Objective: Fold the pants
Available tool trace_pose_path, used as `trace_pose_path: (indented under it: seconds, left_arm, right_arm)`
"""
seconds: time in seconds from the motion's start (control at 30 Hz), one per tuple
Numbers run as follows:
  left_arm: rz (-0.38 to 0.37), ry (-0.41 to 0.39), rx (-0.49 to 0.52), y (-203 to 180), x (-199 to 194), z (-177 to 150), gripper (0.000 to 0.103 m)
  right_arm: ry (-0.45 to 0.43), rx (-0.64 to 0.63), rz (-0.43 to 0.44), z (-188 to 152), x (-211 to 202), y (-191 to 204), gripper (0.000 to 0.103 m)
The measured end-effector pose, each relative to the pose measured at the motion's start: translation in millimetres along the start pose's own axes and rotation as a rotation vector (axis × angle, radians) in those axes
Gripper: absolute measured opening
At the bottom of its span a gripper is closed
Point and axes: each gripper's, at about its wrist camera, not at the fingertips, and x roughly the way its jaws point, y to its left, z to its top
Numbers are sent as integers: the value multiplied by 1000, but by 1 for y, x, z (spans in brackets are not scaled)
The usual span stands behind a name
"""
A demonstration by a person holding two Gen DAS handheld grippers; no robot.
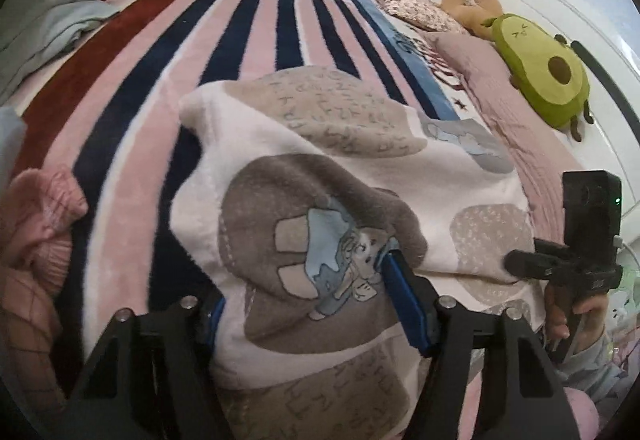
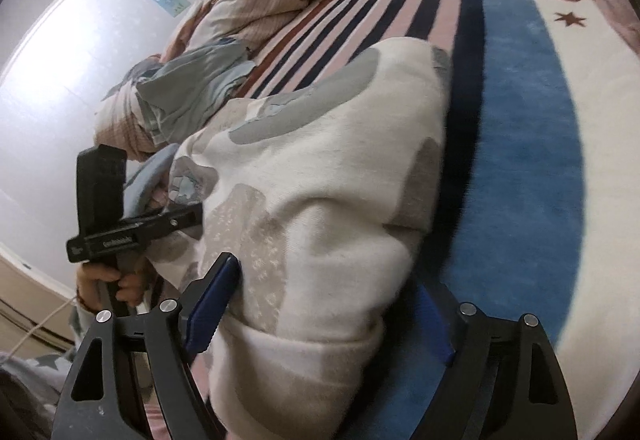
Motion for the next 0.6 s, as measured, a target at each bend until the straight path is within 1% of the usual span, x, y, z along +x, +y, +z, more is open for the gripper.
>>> trace_pose_path:
  seconds: [0.03, 0.07, 0.1, 0.13, 0.17, 0.2, 0.23, 0.27, 0.33, 0.4, 0.6]
  left_arm:
    - [-10, -1, -2, -1, 1, 0, 56]
    - [-20, 0, 2, -3, 1, -1, 49]
    - [-28, 0, 7, -5, 1, 0, 43]
    - [-32, -1, 17, -7, 2, 0, 39]
    - [-32, -3, 31, -11, 2, 0, 33]
    - [-29, -9, 43, -15, 2, 0, 28]
    - [-25, -14, 52, -18, 2, 1, 27]
    - [-15, -27, 64, -21, 0, 2, 23]
    - [1, -48, 88, -26, -4, 3, 20]
    - [16, -63, 105, -29, -8, 4, 19]
    - [10, -111, 121, -38, -27, 7, 17]
  right_arm:
    - [3, -3, 4, 0, 3, 2, 61]
    - [3, -10, -4, 0, 5, 4, 59]
    - [0, -28, -24, 0, 6, 7, 52]
    - [-3, -43, -38, 0, 6, 9, 47]
    - [-6, -48, -39, -1, 6, 10, 45]
    - [-8, -48, -38, -1, 5, 11, 42]
    - [-12, -51, -39, -1, 4, 12, 39]
    - [-16, -58, -42, -1, 2, 13, 37]
    - [-29, -75, -49, -1, -2, 17, 33]
    - [-40, -83, -50, -1, -5, 20, 30]
    - [-78, -107, -58, 2, -22, 31, 28]
